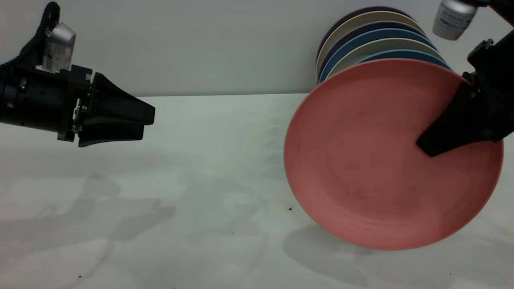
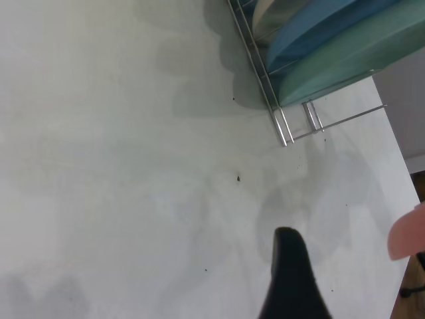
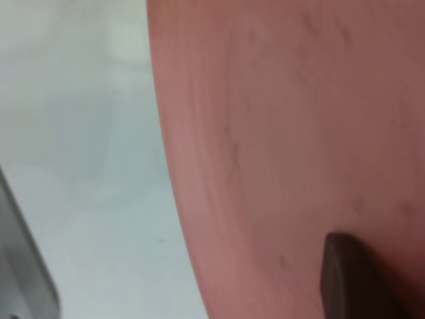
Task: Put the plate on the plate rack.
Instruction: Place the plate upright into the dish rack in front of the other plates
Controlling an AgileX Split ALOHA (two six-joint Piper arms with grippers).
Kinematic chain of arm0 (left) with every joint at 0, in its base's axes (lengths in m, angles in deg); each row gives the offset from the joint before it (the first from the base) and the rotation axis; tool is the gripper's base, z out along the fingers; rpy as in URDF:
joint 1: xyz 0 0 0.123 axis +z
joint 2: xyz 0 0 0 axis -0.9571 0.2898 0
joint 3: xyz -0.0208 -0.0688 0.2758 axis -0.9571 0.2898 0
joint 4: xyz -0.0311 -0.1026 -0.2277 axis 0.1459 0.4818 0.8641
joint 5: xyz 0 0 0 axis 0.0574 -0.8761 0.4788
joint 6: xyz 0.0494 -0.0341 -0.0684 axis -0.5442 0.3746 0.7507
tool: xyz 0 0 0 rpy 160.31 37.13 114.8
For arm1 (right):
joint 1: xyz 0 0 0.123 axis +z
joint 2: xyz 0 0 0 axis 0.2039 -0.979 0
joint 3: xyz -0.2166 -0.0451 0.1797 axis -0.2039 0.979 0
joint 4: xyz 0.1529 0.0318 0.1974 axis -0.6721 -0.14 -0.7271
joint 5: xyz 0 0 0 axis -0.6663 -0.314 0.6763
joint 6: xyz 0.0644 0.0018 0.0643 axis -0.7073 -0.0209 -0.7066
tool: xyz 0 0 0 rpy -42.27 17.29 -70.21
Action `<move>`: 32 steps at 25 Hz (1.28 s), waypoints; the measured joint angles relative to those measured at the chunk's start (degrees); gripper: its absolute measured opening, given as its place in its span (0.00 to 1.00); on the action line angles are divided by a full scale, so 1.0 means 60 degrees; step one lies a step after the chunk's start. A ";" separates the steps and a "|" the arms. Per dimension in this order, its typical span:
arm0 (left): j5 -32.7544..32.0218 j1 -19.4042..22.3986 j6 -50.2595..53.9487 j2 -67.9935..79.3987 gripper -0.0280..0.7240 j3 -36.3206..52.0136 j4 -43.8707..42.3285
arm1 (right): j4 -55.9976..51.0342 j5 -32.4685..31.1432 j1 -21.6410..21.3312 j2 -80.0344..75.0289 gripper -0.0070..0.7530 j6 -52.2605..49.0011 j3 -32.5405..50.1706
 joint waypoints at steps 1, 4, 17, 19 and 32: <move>0.0000 0.0000 0.0000 0.0000 0.74 0.0006 0.0000 | 0.0106 0.0019 0.0000 0.0000 0.16 0.0256 0.0000; 0.0000 0.0000 0.0000 0.0000 0.74 0.0006 0.0000 | 0.0223 0.0022 0.0000 0.0043 0.16 0.0914 0.0000; 0.0253 0.0000 0.0008 0.0000 0.74 0.0006 0.0000 | 0.1002 0.0294 0.0000 0.0487 0.16 0.2539 0.0000; 0.0260 0.0000 0.0008 0.0000 0.74 0.0006 0.0000 | 0.1013 0.0500 0.0000 0.0490 0.16 0.2548 0.0000; 0.0280 0.0000 0.0129 0.0000 0.74 0.0006 -0.0012 | 0.1023 0.0419 -0.0032 0.0490 0.16 0.1744 -0.0649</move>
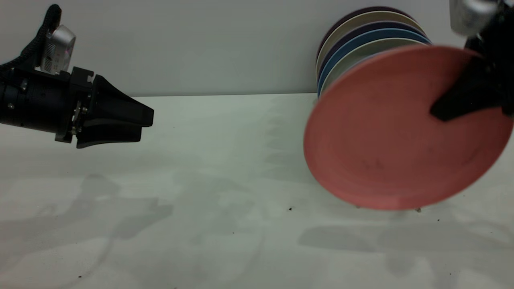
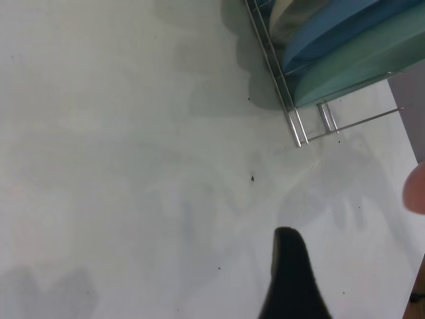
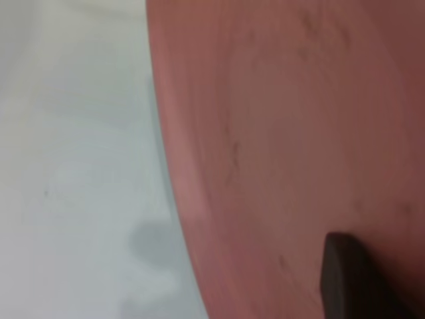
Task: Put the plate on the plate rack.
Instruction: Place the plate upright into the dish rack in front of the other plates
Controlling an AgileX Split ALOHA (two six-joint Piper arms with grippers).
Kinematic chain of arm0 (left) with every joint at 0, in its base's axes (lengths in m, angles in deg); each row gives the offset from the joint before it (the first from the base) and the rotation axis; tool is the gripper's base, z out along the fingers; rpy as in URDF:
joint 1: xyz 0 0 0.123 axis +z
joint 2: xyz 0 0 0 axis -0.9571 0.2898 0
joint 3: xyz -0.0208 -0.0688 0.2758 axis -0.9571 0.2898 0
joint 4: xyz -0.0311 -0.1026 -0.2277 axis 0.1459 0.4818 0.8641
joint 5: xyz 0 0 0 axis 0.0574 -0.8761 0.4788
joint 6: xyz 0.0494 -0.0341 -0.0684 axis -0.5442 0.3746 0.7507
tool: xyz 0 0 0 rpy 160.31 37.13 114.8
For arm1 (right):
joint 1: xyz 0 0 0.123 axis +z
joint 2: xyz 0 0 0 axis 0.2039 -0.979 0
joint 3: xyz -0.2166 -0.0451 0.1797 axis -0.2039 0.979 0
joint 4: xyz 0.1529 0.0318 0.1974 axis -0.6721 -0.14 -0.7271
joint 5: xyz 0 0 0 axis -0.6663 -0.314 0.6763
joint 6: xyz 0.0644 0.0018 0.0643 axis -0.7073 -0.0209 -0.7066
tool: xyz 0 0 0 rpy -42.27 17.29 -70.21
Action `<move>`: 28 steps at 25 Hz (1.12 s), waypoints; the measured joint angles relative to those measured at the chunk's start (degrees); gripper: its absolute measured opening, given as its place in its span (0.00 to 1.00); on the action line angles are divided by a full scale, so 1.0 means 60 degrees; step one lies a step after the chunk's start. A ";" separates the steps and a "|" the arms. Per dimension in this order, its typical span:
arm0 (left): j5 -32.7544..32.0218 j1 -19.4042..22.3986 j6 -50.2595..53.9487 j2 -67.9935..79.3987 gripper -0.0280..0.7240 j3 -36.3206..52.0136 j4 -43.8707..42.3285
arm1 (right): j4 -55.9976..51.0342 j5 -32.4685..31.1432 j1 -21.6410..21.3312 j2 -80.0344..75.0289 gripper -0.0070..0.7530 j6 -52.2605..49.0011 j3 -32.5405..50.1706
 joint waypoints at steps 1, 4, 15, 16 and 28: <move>0.0000 0.0000 0.0015 0.0000 0.74 0.0000 -0.0017 | 0.0000 -0.0117 -0.0042 0.0000 0.16 -0.0050 -0.0122; 0.0000 0.0000 0.0077 0.0000 0.74 0.0000 -0.0140 | 0.0000 -0.0394 -0.0275 0.0000 0.16 -0.0180 -0.0475; 0.0000 0.0000 0.0123 0.0000 0.74 0.0000 -0.0384 | 0.0061 -0.0576 -0.0670 -0.0100 0.16 0.0045 -0.1356; 0.0000 0.0000 0.0145 0.0000 0.74 0.0000 -0.0406 | 0.0061 -0.0576 -0.0670 -0.0168 0.16 0.0067 -0.1426; 0.0000 0.0000 0.0252 0.0000 0.74 0.0000 -0.0478 | 0.0061 -0.0557 -0.0670 -0.0706 0.16 0.0150 -0.1904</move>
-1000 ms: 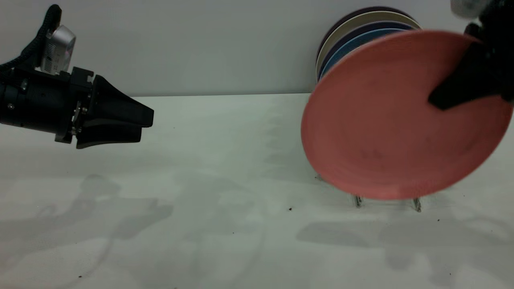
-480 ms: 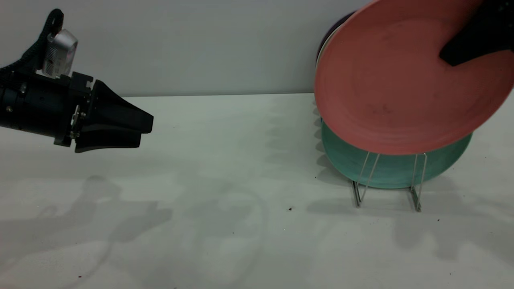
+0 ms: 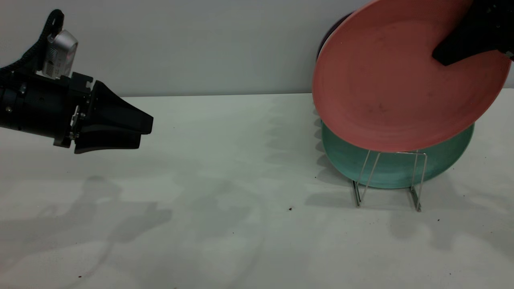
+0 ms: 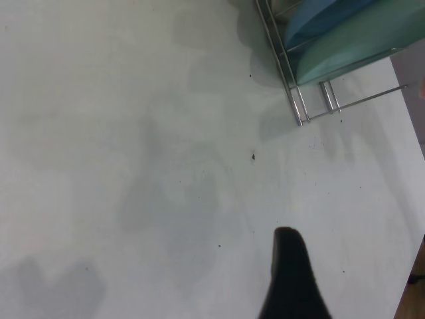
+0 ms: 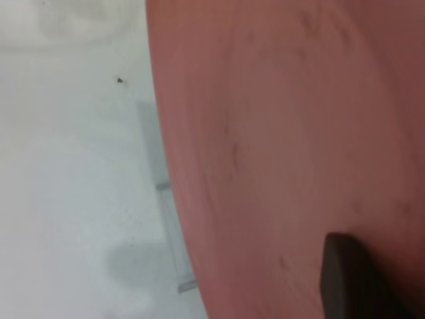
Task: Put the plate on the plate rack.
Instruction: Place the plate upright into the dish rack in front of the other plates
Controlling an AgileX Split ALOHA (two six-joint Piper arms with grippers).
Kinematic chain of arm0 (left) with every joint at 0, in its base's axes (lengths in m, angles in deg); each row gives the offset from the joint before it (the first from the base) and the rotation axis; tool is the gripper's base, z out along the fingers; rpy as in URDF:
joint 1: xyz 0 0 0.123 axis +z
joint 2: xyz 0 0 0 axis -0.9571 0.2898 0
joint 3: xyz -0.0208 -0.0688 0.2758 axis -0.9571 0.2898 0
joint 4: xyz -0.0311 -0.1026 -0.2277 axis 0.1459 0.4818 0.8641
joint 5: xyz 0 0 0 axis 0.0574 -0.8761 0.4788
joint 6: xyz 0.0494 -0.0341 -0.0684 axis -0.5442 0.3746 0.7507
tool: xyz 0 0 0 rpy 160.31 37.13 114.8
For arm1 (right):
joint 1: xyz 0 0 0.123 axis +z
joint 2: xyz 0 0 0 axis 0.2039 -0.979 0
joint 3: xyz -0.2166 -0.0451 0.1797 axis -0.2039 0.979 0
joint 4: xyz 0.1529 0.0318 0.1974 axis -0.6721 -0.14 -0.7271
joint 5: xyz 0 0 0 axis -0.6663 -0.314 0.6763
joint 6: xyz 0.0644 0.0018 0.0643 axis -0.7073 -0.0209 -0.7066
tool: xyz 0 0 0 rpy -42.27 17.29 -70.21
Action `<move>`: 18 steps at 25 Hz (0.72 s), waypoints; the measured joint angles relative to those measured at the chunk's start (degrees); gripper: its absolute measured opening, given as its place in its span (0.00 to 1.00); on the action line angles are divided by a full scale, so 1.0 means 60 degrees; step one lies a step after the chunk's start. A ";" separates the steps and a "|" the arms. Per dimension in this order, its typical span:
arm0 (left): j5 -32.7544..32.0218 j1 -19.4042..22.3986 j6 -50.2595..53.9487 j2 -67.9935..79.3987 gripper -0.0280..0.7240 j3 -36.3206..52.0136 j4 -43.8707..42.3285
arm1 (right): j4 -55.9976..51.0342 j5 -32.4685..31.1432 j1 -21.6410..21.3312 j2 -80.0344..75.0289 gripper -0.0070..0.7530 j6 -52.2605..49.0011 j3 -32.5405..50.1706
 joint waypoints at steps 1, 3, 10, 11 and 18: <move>0.0000 0.0000 0.0004 0.0000 0.74 0.0000 0.0000 | 0.0009 0.0000 0.0000 0.0000 0.16 0.0047 0.0000; 0.0000 0.0000 0.0029 0.0000 0.74 0.0000 -0.0008 | 0.0009 0.0009 0.0000 0.0000 0.16 0.0136 0.0000; 0.0000 0.0000 0.0104 0.0000 0.74 0.0000 -0.0100 | 0.0009 0.0035 -0.0244 0.0000 0.16 0.0165 0.0000; 0.0000 0.0000 0.0113 0.0000 0.74 0.0000 -0.0122 | 0.0000 0.0025 -0.0275 0.0000 0.16 0.0172 0.0000; 0.0000 0.0000 0.0150 0.0000 0.74 0.0000 -0.0165 | -0.0545 0.0003 -0.0348 -0.0017 0.16 0.0503 0.0000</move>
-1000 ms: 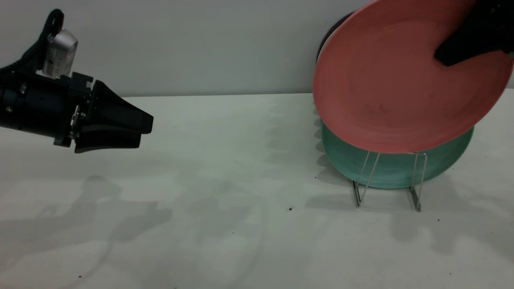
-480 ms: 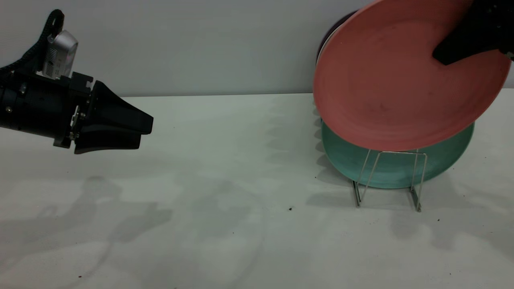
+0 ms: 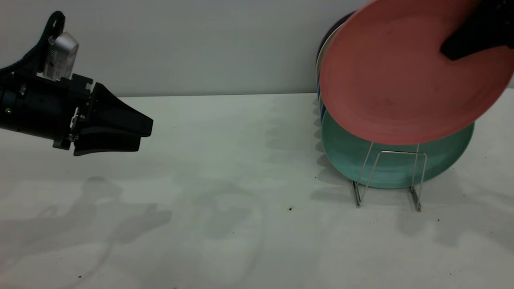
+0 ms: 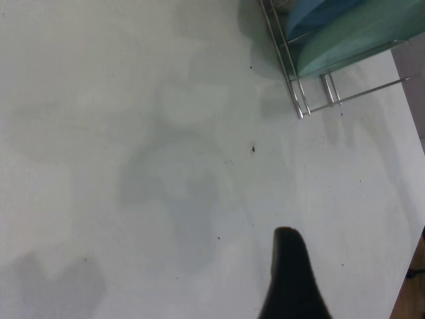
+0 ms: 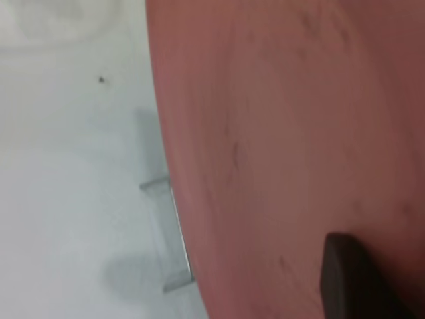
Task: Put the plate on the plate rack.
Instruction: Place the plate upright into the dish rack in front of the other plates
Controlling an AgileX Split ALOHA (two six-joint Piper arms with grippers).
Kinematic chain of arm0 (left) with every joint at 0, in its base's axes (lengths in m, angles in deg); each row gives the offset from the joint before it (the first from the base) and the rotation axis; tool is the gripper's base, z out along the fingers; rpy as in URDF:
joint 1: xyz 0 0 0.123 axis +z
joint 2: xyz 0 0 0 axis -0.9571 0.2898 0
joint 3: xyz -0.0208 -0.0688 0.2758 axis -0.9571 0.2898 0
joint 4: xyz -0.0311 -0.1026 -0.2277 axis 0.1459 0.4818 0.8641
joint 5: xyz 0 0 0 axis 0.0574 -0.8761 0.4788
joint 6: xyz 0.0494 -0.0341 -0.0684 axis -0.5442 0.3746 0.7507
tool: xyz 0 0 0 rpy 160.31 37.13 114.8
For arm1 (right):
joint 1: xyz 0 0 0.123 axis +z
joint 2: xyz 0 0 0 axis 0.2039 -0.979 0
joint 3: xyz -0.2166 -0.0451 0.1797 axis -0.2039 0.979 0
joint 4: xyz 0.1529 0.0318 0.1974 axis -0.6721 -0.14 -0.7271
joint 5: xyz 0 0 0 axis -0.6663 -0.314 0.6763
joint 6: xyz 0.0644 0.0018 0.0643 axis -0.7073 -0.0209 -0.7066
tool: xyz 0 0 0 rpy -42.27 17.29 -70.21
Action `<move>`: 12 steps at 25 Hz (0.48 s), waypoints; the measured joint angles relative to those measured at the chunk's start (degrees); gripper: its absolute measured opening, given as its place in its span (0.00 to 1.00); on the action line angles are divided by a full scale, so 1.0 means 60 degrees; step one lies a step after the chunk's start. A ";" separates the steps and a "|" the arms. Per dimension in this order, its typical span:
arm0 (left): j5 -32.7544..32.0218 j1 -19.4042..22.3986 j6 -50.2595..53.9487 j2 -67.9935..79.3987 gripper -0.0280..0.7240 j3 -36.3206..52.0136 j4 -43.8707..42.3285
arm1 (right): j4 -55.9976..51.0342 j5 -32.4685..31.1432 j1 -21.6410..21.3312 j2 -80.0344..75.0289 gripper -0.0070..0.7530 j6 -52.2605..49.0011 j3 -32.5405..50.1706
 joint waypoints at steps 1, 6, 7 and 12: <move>0.0000 0.0000 0.0000 0.0000 0.74 0.0000 -0.0011 | -0.0112 0.0000 0.0000 -0.0012 0.16 0.0091 -0.0006; 0.0000 0.0000 0.0039 0.0000 0.74 0.0000 -0.0029 | -0.0301 -0.0097 0.0000 -0.0423 0.16 0.0211 -0.0335; 0.0000 0.0000 0.0066 0.0000 0.74 0.0000 -0.0029 | -0.0319 -0.0117 0.0000 -0.0501 0.16 0.0211 -0.0397; 0.0000 0.0000 0.0129 0.0000 0.74 0.0000 -0.0029 | -0.0311 -0.0189 -0.0005 -0.0584 0.16 0.0193 -0.0594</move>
